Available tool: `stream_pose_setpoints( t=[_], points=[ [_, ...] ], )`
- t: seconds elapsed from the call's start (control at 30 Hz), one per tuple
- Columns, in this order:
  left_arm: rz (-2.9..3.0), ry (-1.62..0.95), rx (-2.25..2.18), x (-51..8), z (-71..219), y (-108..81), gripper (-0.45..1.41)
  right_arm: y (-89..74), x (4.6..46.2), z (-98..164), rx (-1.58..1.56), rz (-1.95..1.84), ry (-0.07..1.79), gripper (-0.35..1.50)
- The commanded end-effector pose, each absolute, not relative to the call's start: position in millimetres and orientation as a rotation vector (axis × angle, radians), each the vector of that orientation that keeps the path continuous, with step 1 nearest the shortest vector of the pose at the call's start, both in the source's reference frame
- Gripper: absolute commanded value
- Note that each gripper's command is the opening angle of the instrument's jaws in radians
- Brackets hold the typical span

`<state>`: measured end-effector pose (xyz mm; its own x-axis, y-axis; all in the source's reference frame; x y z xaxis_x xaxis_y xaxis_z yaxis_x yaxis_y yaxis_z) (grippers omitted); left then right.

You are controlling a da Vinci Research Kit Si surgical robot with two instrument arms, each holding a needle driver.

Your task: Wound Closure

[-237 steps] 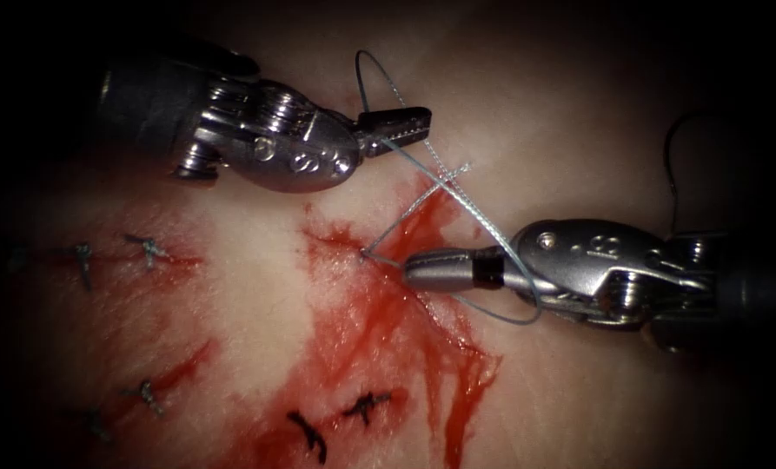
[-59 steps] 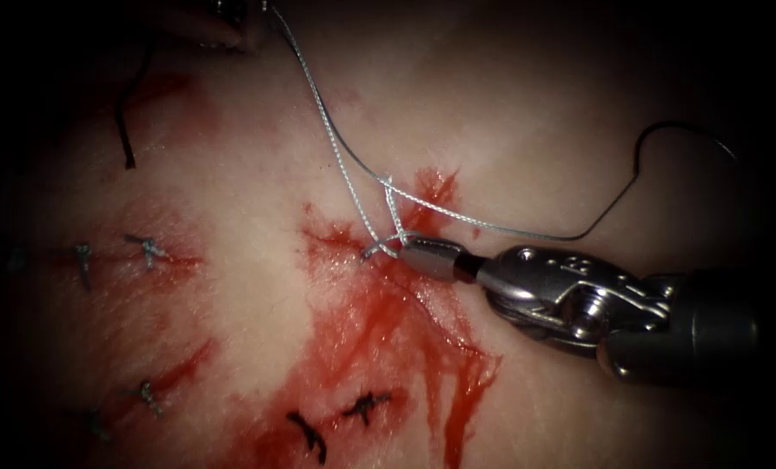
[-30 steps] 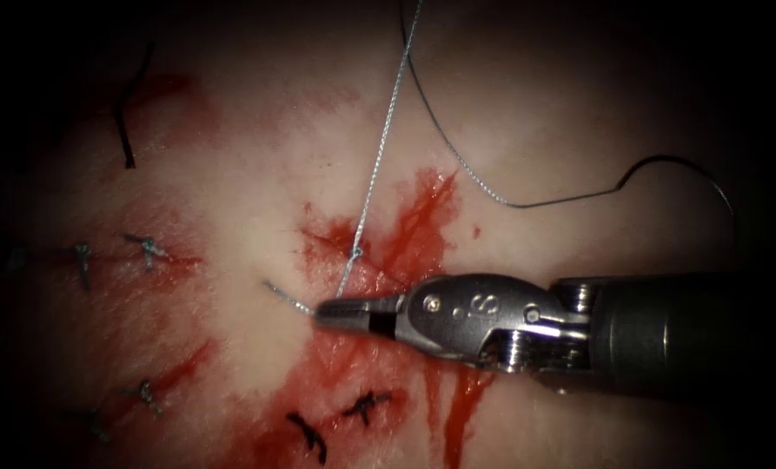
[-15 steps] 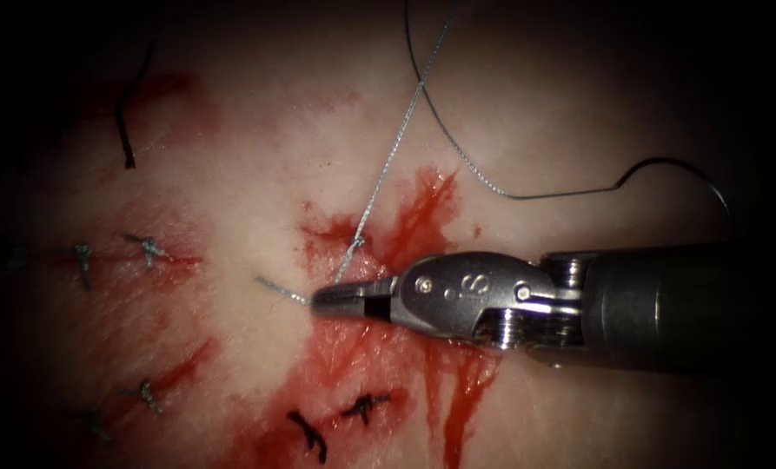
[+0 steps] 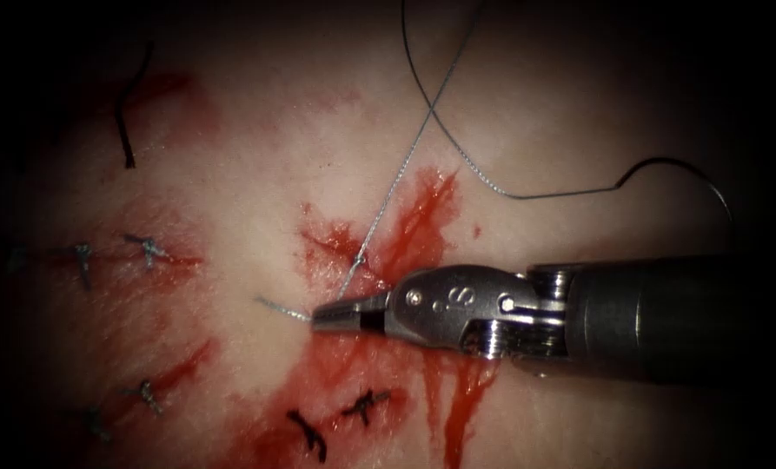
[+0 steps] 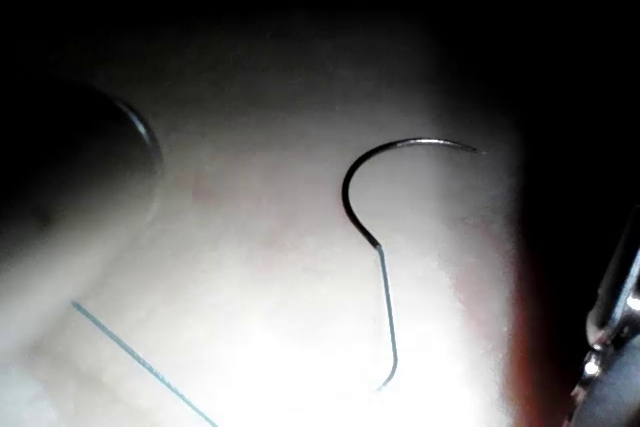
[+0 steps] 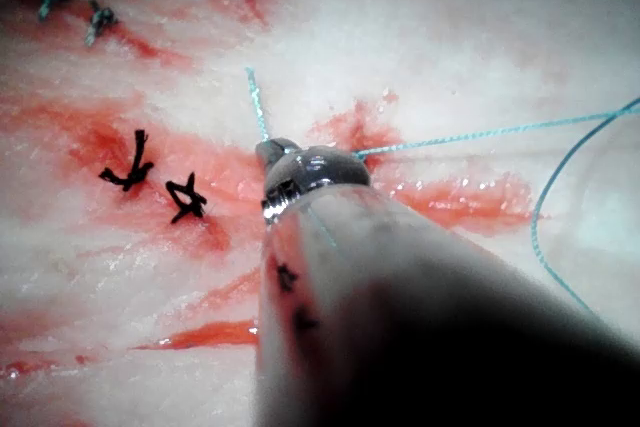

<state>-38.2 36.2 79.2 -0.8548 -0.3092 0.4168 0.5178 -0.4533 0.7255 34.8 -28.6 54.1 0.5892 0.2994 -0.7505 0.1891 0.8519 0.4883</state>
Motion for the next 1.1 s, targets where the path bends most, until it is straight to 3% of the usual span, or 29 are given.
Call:
stream_pose_setpoints(
  t=[0.03,0.57,0.6,0.63,0.67,0.7,0.73,0.93,1.0,1.1],
  points=[
    [-2.311,-1.254,-0.31,-38.9,80,36.5,-0.45,-29.1,35.8,54,0.573,0.07,0.952,-0.35],
    [-2.373,-1.221,-0.236,-38.1,79,35.0,-0.45,-29.1,35.7,54,0.56,0.133,0.954,-0.35],
    [-2.402,-1.223,-0.21,-37.4,78,33.6,-0.45,-28.4,35.1,53,0.524,0.152,0.968,0.12],
    [-2.402,-1.223,-0.21,-37.4,78,33.6,-0.45,-28.4,35.1,53,0.524,0.152,0.968,0.12],
    [-2.434,-1.223,-0.185,-36.2,76,31.6,-0.45,-27.3,34.5,53,0.497,0.156,0.988,0.68],
    [-2.434,-1.223,-0.185,-36.2,76,31.6,-0.45,-27.3,34.5,53,0.497,0.156,0.988,0.68],
    [-2.502,-1.224,-0.145,-33.5,72,27.8,-0.45,-25.1,33.6,51,0.46,0.161,1.027,1.08],
    [-2.641,-1.212,-0.076,-26.0,66,18.2,-0.45,-20.6,30.6,47,0.409,0.244,1.089,1.06],
    [-2.695,-1.212,-0.056,-23.4,64,14.6,-0.45,-19.2,29.2,46,0.411,0.271,1.113,1.15],
    [-2.781,-1.196,-0.021,-21.1,61,11.8,-0.45,-18.3,26.5,45,0.414,0.306,1.17,1.06]
  ],
)
